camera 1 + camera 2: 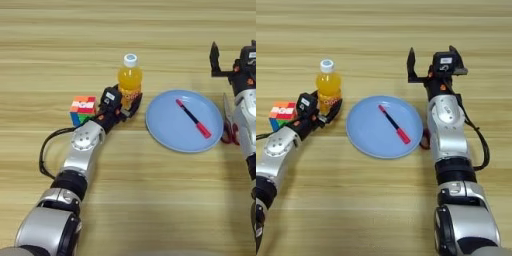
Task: Move the objects on the table
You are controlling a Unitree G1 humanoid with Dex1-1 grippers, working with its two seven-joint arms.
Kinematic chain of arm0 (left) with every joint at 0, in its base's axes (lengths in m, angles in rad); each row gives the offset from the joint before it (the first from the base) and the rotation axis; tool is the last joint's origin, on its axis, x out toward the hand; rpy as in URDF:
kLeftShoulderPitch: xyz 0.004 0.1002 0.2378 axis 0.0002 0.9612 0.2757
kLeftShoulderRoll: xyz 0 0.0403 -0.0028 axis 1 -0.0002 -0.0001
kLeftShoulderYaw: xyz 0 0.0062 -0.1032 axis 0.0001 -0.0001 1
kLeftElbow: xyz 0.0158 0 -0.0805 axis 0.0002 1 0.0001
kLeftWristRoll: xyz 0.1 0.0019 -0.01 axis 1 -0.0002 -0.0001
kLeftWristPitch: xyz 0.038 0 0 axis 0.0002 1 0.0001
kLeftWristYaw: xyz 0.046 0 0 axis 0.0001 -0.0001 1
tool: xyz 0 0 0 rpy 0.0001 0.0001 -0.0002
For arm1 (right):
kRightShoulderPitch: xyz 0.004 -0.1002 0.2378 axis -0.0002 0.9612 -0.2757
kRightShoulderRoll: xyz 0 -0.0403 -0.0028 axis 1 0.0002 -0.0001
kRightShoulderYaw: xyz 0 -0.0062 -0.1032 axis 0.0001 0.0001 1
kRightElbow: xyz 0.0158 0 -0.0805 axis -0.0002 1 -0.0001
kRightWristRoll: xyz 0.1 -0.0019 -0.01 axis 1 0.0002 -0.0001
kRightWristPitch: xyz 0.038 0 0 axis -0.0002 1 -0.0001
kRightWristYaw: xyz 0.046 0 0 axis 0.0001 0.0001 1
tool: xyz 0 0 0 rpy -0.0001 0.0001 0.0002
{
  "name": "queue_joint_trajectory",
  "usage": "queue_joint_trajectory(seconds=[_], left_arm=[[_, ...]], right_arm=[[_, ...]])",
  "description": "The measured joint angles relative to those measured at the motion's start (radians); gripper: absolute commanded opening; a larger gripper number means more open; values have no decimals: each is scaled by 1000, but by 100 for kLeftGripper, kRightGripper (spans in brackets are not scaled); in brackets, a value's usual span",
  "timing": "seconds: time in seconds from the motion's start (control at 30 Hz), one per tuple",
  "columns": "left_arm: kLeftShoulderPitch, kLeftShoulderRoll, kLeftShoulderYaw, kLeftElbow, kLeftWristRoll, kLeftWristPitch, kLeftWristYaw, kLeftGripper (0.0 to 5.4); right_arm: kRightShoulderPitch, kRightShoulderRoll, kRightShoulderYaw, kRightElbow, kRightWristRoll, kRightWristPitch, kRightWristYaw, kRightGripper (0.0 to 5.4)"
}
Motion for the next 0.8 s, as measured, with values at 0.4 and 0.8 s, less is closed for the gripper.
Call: queue_joint_trajectory(seconds=[0.4, 0.8], left_arm=[[-73, 7, 12, 146, 22, 2, 87, 336], [-90, 5, 15, 176, 39, -10, 121, 336]], right_arm=[[-4, 11, 5, 3, 0, 0, 0, 540], [-41, 9, 5, 162, -2, 74, -3, 540]])
